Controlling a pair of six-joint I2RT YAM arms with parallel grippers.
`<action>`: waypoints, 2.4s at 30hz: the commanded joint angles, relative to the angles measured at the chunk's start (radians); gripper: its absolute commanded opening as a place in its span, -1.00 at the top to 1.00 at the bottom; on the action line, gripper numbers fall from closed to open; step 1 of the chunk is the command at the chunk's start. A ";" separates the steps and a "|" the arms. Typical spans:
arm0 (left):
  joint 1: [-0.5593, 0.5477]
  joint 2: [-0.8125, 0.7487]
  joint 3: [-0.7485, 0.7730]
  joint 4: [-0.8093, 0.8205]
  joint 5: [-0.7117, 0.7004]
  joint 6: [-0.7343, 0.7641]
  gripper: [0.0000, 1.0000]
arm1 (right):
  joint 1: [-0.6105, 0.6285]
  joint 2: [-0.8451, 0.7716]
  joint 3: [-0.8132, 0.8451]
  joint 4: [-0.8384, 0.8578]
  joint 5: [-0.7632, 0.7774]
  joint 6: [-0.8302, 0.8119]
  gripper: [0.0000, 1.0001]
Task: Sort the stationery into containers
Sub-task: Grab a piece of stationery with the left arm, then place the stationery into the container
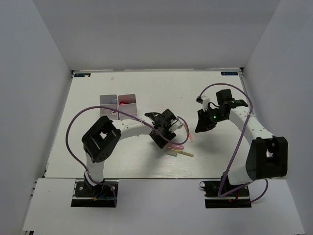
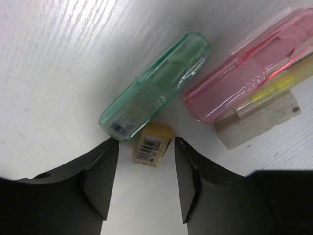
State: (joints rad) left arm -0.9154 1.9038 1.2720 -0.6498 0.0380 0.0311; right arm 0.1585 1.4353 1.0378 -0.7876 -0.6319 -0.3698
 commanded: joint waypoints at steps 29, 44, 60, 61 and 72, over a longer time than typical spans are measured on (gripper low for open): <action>0.463 -0.243 0.239 -0.048 -0.306 -0.327 1.00 | -0.011 0.014 0.048 -0.045 -0.040 -0.003 1.00; 0.484 -0.247 0.153 -0.048 -0.290 -0.365 1.00 | -0.014 0.027 0.053 -0.045 -0.038 0.000 1.00; 0.495 -0.233 0.107 -0.033 -0.293 -0.392 0.37 | -0.017 0.030 0.056 -0.055 -0.045 -0.003 1.00; 0.498 -0.235 0.101 -0.030 -0.290 -0.395 0.28 | -0.020 0.028 0.056 -0.058 -0.049 -0.004 1.00; 0.497 -0.281 0.103 -0.030 -0.268 -0.395 0.44 | -0.025 0.030 0.057 -0.062 -0.063 -0.009 0.87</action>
State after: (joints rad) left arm -0.4145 1.6951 1.3712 -0.6960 -0.2481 -0.3649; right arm 0.1432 1.4620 1.0588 -0.8272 -0.6632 -0.3714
